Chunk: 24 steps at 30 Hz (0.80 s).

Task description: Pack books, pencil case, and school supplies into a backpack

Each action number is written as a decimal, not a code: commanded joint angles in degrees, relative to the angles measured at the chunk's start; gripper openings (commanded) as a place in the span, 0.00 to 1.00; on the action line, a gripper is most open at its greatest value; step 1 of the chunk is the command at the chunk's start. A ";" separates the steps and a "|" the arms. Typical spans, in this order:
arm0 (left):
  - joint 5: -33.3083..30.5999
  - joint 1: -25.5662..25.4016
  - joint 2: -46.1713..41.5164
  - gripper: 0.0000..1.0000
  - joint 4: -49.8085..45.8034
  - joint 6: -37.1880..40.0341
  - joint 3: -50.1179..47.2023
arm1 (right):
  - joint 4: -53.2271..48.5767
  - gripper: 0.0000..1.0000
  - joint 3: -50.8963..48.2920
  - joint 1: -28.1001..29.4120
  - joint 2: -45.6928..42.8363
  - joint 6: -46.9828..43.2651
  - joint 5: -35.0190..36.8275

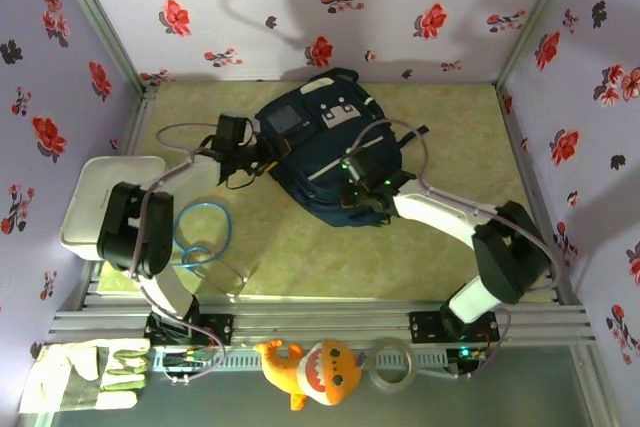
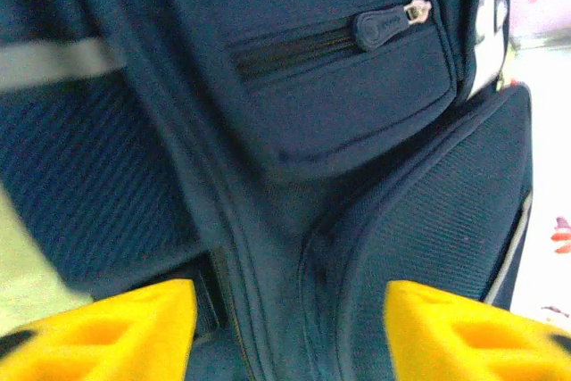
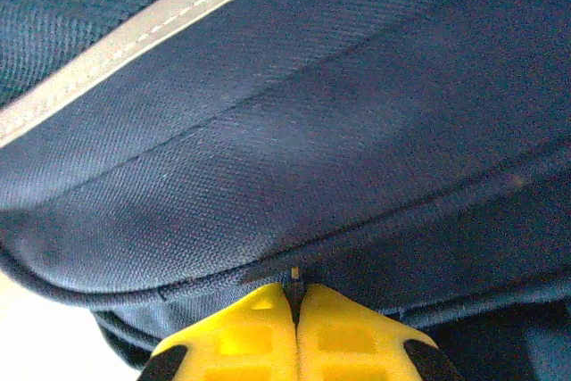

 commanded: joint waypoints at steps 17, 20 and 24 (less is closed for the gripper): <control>3.65 5.10 -7.45 0.53 10.25 -9.73 -12.64 | 7.24 0.00 19.20 6.01 16.62 0.52 -7.25; 4.26 5.02 -6.21 0.42 11.54 -10.41 -12.37 | 7.15 0.00 18.78 5.98 16.25 0.79 -7.06; 4.42 5.03 -5.55 0.35 11.84 -10.54 -12.09 | 7.39 0.00 18.20 5.96 16.01 1.23 -7.06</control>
